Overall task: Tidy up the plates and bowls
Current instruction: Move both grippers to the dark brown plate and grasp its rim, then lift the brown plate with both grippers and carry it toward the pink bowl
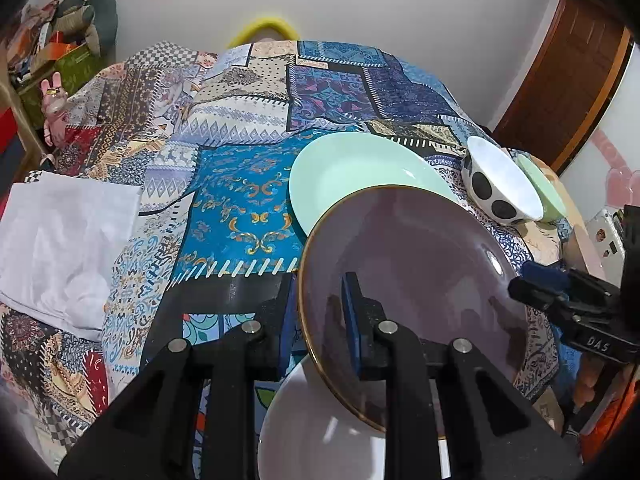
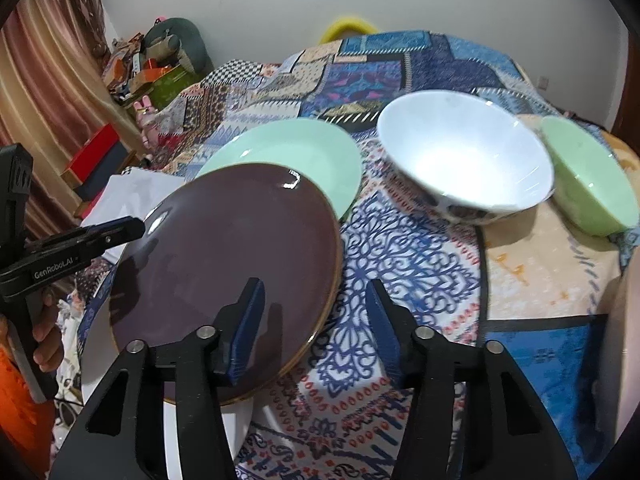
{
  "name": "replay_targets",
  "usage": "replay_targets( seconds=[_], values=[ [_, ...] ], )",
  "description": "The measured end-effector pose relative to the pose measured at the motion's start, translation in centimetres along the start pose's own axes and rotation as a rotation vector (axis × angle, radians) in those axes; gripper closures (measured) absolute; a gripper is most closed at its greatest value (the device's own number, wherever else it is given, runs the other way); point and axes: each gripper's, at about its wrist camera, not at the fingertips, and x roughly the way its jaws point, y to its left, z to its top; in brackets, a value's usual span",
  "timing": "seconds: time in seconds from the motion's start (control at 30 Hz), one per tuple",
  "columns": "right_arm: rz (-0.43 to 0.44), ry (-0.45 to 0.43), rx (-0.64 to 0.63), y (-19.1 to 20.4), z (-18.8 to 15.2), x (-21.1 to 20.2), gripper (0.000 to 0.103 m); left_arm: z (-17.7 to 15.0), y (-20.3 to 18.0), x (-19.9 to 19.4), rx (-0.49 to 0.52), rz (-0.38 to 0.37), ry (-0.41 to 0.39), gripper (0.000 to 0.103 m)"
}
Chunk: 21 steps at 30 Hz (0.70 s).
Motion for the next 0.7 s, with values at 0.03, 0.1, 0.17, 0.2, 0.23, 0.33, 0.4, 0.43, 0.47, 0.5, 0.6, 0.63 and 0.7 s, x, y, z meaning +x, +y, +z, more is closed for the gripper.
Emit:
replay_targets(
  seconds=[0.03,0.1,0.17,0.2,0.23,0.33,0.4,0.43,0.47,0.5,0.6,0.63,0.7],
  values=[
    [0.005,0.009,0.001,0.0,-0.1,0.2,0.061,0.0,0.0,0.1,0.002,0.004,0.007,0.08],
    [0.014,0.025,0.001,0.1,-0.2,0.5,0.067,0.0,0.1,0.7,0.009,0.021,0.03,0.08],
    [0.023,0.039,0.0,0.1,-0.3,0.8,0.071,0.1,0.4,1.4,0.005,0.02,0.055,0.08],
    [0.028,0.044,0.002,0.1,-0.3,0.9,0.072,0.1,0.6,1.5,0.0,0.002,0.062,0.08],
    [0.032,0.046,0.004,0.1,-0.3,1.0,0.073,0.1,0.6,1.7,-0.004,-0.016,0.071,0.08],
    [0.05,0.052,0.019,0.0,-0.3,1.2,0.074,0.2,0.6,2.1,-0.002,-0.044,0.089,0.08],
    [0.056,0.052,0.029,-0.1,-0.2,1.3,0.075,0.3,0.5,2.1,-0.002,-0.045,0.091,0.08],
    [0.059,0.05,0.035,-0.2,-0.2,1.3,0.076,0.3,0.5,2.2,-0.003,-0.049,0.093,0.08],
    [0.06,0.048,0.038,-0.2,-0.2,1.3,0.076,0.4,0.5,2.2,-0.003,-0.054,0.097,0.08],
    [0.061,0.048,0.042,-0.2,-0.2,1.2,0.077,0.4,0.5,2.2,-0.001,-0.057,0.1,0.08],
    [0.059,0.045,0.047,-0.2,-0.2,1.1,0.077,0.4,0.3,2.0,0.012,-0.048,0.102,0.08],
    [0.054,0.042,0.046,-0.2,-0.2,1.1,0.077,0.4,0.2,2.0,0.02,-0.045,0.104,0.08],
    [0.042,0.036,0.039,-0.2,-0.3,0.8,0.078,0.4,0.0,2.0,0.017,-0.053,0.109,0.08]
  ],
)
